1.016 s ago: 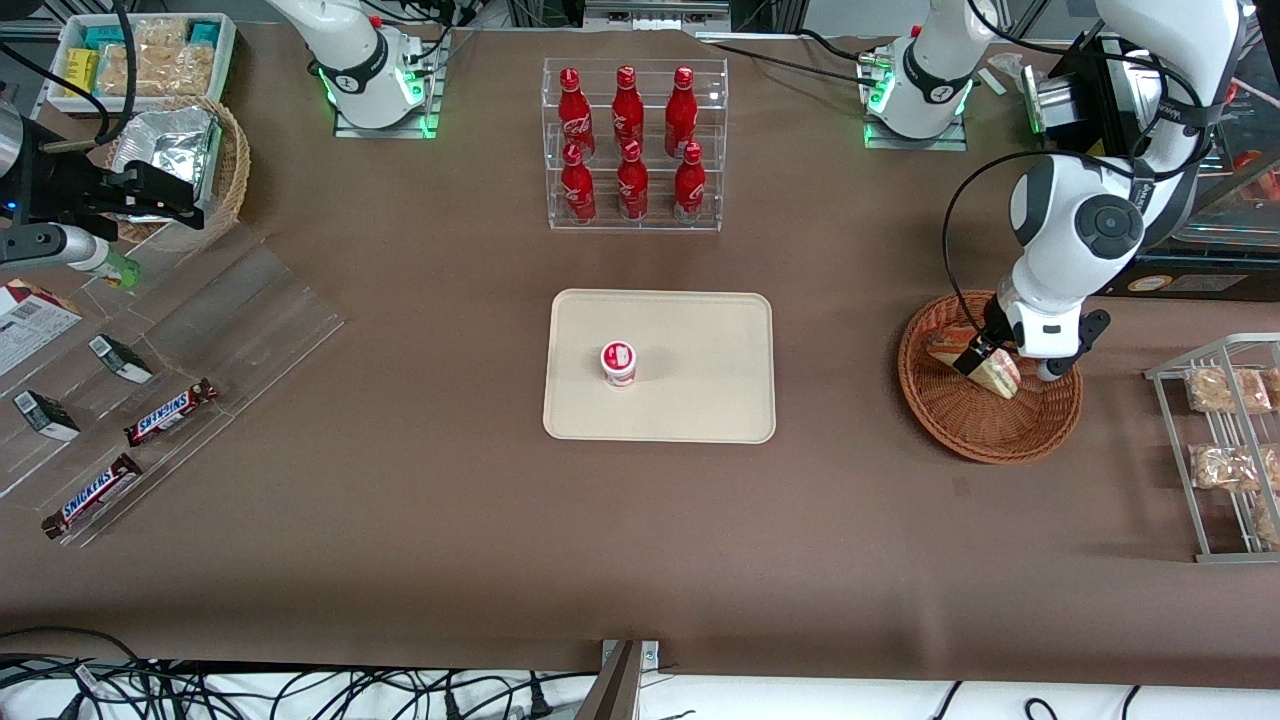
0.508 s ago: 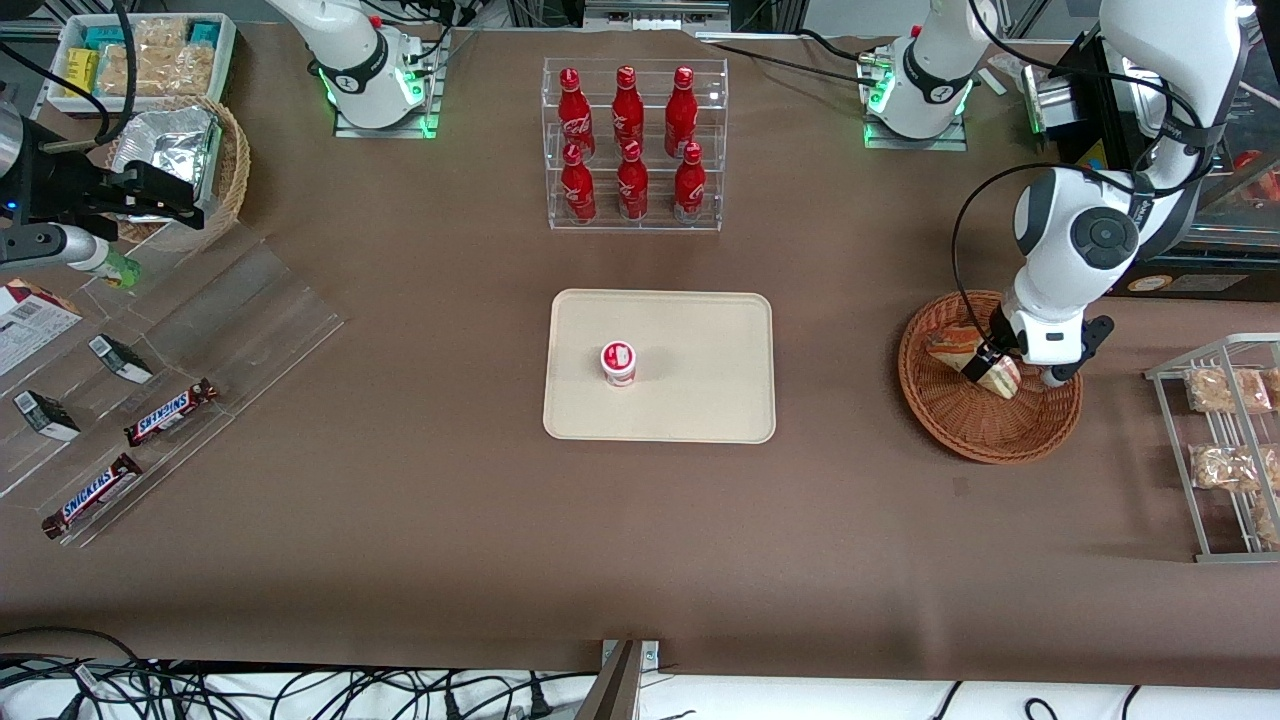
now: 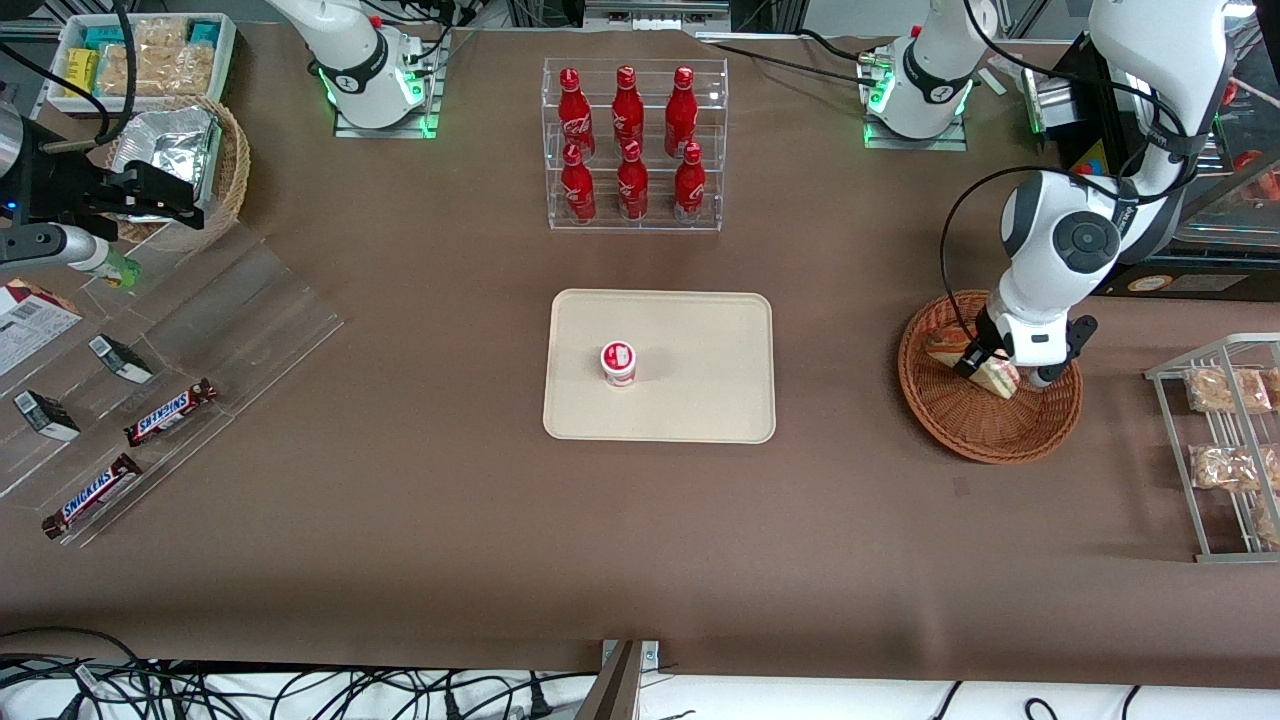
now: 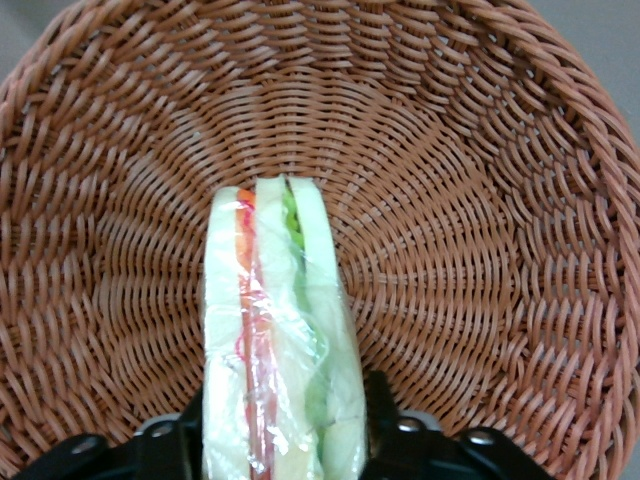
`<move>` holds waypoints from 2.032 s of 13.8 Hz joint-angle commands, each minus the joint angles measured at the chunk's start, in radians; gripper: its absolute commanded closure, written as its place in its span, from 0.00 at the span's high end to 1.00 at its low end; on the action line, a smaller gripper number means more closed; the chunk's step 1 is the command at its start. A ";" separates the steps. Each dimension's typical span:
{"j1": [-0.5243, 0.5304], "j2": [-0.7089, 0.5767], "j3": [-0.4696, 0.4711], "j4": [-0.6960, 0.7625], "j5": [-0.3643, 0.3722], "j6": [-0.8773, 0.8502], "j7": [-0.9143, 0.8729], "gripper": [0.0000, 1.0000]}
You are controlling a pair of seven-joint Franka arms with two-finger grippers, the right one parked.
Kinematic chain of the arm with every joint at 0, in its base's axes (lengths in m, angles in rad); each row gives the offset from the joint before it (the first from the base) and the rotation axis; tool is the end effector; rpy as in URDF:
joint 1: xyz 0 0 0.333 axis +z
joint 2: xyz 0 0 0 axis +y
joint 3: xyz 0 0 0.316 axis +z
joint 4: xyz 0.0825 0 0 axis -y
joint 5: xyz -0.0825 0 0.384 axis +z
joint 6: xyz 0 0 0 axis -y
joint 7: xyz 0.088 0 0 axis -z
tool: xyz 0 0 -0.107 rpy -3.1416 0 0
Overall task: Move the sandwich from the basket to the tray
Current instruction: 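Close the left gripper on the wrapped sandwich, then lift the sandwich with the left gripper and carry it toward the cream tray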
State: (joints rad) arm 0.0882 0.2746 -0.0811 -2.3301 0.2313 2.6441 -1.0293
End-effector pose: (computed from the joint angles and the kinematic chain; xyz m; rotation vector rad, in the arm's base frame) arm 0.5241 -0.0031 0.2238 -2.8121 -1.2537 -0.1262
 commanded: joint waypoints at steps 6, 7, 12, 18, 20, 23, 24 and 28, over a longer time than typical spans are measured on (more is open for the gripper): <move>-0.002 -0.095 -0.046 0.089 0.023 -0.172 0.020 0.00; -0.002 -0.095 -0.061 0.131 0.014 -0.229 0.038 0.00; -0.007 -0.084 -0.108 0.407 -0.090 -0.594 0.204 0.00; -0.027 -0.028 -0.181 0.727 -0.153 -0.892 0.481 0.00; -0.036 -0.012 -0.256 0.741 -0.155 -0.891 0.494 0.00; -0.093 0.043 -0.319 0.752 -0.144 -0.836 0.496 0.00; -0.134 0.057 -0.319 0.753 -0.141 -0.814 0.496 0.00; -0.243 0.141 -0.319 0.752 -0.141 -0.703 0.494 0.00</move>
State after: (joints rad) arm -0.1188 0.3543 -0.4048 -1.6192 0.0919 1.8982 -0.5631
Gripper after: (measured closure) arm 0.802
